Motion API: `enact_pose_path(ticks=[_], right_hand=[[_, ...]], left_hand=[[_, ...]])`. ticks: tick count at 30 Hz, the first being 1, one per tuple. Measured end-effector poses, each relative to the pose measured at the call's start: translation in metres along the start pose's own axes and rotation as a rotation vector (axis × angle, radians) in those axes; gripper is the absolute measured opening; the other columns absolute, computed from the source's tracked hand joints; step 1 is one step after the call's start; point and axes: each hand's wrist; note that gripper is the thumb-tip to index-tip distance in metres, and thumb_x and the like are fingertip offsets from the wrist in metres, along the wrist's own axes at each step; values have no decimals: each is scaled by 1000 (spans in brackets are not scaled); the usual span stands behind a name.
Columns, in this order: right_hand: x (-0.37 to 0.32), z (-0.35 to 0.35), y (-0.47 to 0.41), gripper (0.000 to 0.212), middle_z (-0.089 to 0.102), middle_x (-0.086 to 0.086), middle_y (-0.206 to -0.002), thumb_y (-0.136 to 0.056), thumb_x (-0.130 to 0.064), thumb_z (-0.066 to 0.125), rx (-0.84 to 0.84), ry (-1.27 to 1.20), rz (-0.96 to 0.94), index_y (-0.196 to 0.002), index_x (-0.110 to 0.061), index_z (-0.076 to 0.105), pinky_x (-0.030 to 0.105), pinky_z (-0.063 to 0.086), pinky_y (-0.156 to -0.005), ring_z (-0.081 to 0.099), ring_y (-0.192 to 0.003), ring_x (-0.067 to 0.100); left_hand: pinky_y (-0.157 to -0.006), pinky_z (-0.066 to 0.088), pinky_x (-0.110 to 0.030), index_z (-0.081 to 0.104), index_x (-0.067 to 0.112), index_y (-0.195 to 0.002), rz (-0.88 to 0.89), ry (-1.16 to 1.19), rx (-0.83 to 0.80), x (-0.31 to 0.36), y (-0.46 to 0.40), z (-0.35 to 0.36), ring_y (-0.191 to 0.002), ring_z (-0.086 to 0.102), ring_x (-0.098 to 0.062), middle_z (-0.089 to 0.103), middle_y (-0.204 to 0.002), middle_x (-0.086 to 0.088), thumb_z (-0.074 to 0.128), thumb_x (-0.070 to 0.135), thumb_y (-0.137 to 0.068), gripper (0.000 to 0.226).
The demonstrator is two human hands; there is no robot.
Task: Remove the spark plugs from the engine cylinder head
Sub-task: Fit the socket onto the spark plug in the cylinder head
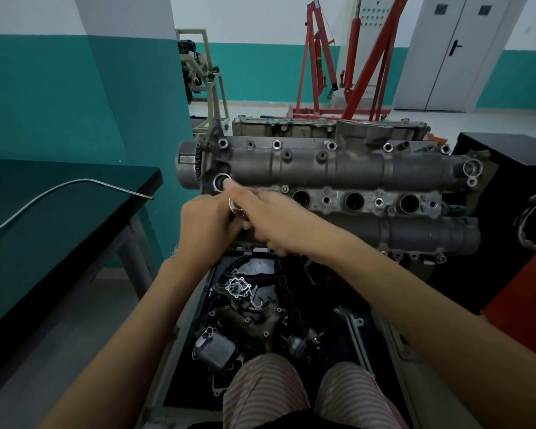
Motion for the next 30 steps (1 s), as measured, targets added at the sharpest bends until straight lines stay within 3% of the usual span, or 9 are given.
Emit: enact_pose_path(ticks=[3,5,8,10,13,18,24,28,30], right_hand=[[1,6,6,45,43,0,-59,-91,-55,35,-358,-772,253,-73,-15,45,25,41,-52,42,-50,12],[2,13,3,43,41,-2,-52,-92,-51,37,-216,-565,183,-67,-17,42,22,38,-48,41,-45,10],[-5,4,-1,50,47,-9,-47,-88,-58,40,172,433,-162,-56,-20,45,23,28,-43,46,-44,5],[-8,-7,-4,54,47,-7,-52,-85,-63,40,169,652,-196,-55,-18,45,25,28,-44,47,-48,10],[-7,-10,-4,52,46,-7,-47,-87,-60,41,64,422,-105,-55,-19,45,23,31,-44,43,-44,10],[1,14,7,51,46,0,-57,-92,-58,30,-301,-682,263,-78,-12,47,26,44,-52,45,-49,12],[-1,4,1,61,41,-8,-39,-90,-61,33,281,364,-174,-49,-16,38,24,26,-41,42,-34,5],[-4,-3,-2,61,35,-9,-32,-88,-65,33,171,361,-120,-47,-20,36,23,26,-43,37,-31,5],[-5,0,2,56,40,-8,-46,-90,-63,31,79,59,-7,-56,-19,43,22,31,-44,38,-39,6]], left_hand=[[-45,20,-18,43,17,-55,-19,-6,-13,4,-2,-4,-34,45,-22,47,-41,-6,41,20,-69,15],[-47,25,-18,56,10,-54,-22,-8,-9,7,-1,-4,-34,48,-23,50,-41,-7,40,20,-69,25],[-47,18,-12,65,10,-64,-37,35,29,8,-1,-6,-39,51,-21,56,-46,-4,43,23,-69,26],[-51,16,-10,70,12,-74,-19,46,45,8,-1,-6,-40,52,-21,58,-49,-3,45,24,-70,27],[-52,27,-17,67,8,-69,20,32,21,6,-1,-6,-40,54,-24,58,-49,-7,46,24,-71,27],[-47,39,-28,69,3,-72,-56,50,-85,3,1,-5,-45,55,-29,57,-51,-12,38,25,-74,38],[-55,15,-7,59,4,-68,36,29,40,9,-2,-6,-34,47,-21,55,-45,-8,48,19,-77,20],[-47,15,-13,54,6,-63,31,21,18,2,-1,-2,-33,47,-24,51,-43,-9,47,18,-76,19],[-46,24,-20,58,5,-62,10,35,11,1,0,0,-37,49,-25,53,-45,-10,46,21,-77,25]])
Point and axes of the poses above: each hand's wrist, its own y-axis away from the middle knuckle, its own z-axis out of the palm, x = y × z
